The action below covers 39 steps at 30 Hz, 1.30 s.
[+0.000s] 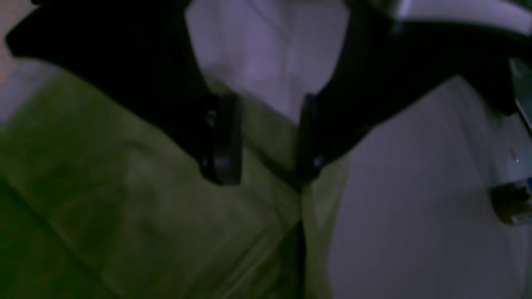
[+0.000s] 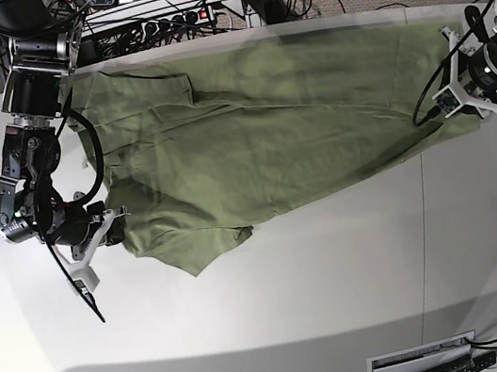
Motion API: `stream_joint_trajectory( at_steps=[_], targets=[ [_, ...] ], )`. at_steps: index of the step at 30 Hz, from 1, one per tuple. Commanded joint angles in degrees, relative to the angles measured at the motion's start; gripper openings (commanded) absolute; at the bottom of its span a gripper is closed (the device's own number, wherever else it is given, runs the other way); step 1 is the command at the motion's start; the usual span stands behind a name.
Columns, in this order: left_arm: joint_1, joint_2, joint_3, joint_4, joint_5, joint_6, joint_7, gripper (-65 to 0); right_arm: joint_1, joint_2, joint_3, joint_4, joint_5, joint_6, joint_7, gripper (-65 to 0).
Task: Fold the T-shirt properly
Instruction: 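Hold both edges and raise the left gripper, lifting the shirt end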
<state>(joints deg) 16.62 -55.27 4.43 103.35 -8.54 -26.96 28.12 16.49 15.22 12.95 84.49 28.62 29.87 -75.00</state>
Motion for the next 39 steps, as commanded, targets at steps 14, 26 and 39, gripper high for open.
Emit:
stream_joint_trajectory(
  at_steps=[14, 26, 39],
  targets=[
    [-0.4, -1.4, -0.8, 0.6, 5.1, 5.3, -6.8, -41.1, 1.5, 0.7, 0.1, 1.0, 0.9, 0.2, 0.9, -65.0],
    [-0.4, -0.4, -0.8, -6.0, 5.2, 5.3, -12.8, -41.1, 1.5, 0.7, 0.1, 1.0, 1.0, 0.1, 0.9, -65.0],
    [-0.6, -0.4, -0.8, -9.0, 6.9, 5.4, -17.7, -41.2, 1.5, 0.7, 0.1, 1.0, 1.2, 0.1, 0.8, -65.0]
  ],
)
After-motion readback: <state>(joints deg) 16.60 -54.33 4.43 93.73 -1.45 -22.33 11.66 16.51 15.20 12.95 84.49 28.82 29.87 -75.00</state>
